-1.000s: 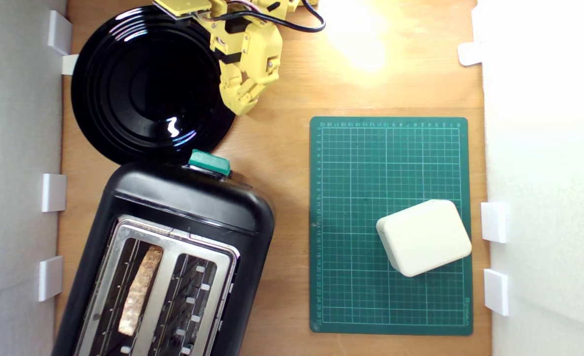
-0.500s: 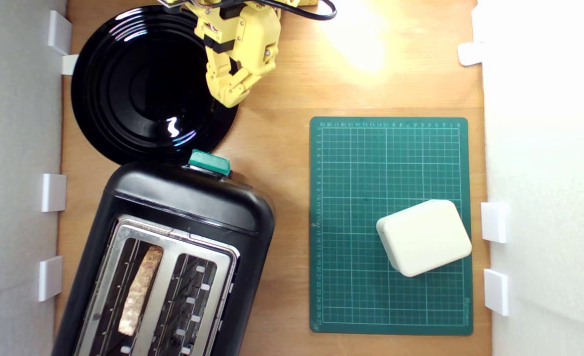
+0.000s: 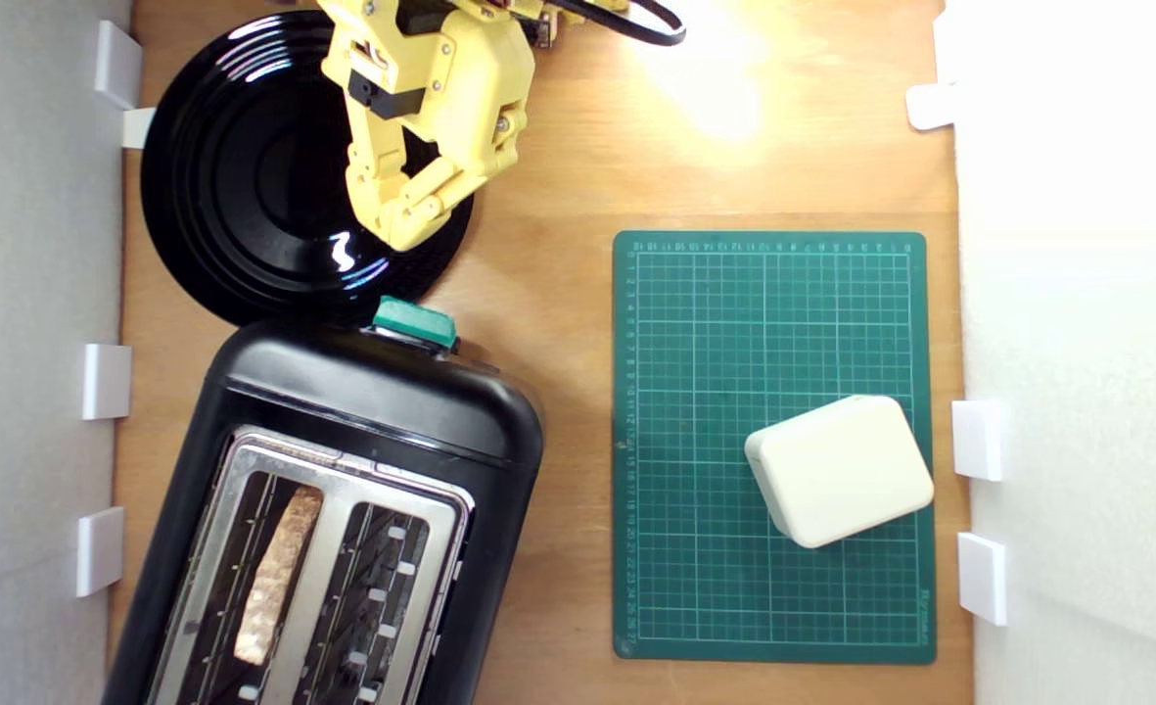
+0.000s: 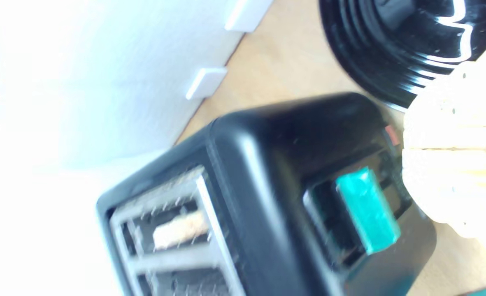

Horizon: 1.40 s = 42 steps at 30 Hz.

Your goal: Start toaster

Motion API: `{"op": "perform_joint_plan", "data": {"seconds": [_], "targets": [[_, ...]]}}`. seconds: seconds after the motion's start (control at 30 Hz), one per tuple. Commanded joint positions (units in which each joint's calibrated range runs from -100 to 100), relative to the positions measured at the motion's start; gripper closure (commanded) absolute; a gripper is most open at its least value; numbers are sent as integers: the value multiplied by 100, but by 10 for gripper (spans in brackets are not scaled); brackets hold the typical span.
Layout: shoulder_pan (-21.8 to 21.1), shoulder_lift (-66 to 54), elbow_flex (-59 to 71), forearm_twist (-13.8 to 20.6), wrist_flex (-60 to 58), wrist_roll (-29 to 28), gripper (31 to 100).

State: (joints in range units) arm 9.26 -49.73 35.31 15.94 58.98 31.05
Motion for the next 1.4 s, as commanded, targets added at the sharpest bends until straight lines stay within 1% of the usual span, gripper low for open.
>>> {"op": "perform_joint_plan", "data": {"seconds": [0.0,0.2,0.3,0.37,0.43,0.5,1.03,1.17,1.27,1.37], "targets": [[-69,252,-737,57,-69,284,989],[-45,685,-1009,-36,-78,897,989],[-69,835,-1155,-46,-95,1070,989],[-77,935,-1209,-46,-360,1086,989],[-61,1101,-1200,-46,-891,1086,989],[-45,1234,-1246,-46,-1097,1070,989],[-85,1759,-1209,-55,-1140,1091,989],[-212,1801,-1182,-55,-1131,1081,989],[-220,1834,-1173,-55,-1131,1076,989],[-220,1875,-1164,-121,-1131,1097,989]]}}
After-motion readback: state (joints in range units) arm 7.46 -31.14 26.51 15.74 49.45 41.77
